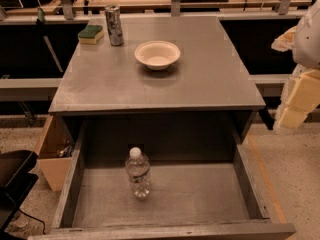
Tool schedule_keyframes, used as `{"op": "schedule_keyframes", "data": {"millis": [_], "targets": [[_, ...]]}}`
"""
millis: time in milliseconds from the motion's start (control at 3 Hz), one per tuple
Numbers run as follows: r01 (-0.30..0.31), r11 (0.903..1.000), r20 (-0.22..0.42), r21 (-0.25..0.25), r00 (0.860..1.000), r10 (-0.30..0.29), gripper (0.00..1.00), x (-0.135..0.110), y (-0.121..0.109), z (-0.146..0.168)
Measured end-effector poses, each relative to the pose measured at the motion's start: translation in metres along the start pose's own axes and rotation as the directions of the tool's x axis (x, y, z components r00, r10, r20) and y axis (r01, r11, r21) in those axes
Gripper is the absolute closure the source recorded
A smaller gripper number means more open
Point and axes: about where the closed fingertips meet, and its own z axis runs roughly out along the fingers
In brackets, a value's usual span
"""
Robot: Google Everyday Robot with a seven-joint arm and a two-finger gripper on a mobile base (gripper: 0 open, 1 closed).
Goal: Pick water bottle from top drawer and place on counter
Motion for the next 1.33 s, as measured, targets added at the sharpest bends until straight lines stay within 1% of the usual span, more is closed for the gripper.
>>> {"op": "schedule_keyframes", "data": {"millis": [333, 667, 1000, 1333], "targets": [[0.0, 1.0, 0.0, 0.0, 1.0, 0.0, 0.0, 0.0, 0.0, 0.0], [0.004, 0.9998, 0.083, -0.02, 0.997, -0.002, 0.0, -0.011, 0.005, 0.014], [0.017, 0.9976, 0.265, -0.067, 0.964, 0.002, 0.0, -0.028, 0.026, 0.059], [0.03, 0.9941, 0.444, -0.104, 0.896, 0.02, 0.0, -0.037, 0.045, 0.109]]}}
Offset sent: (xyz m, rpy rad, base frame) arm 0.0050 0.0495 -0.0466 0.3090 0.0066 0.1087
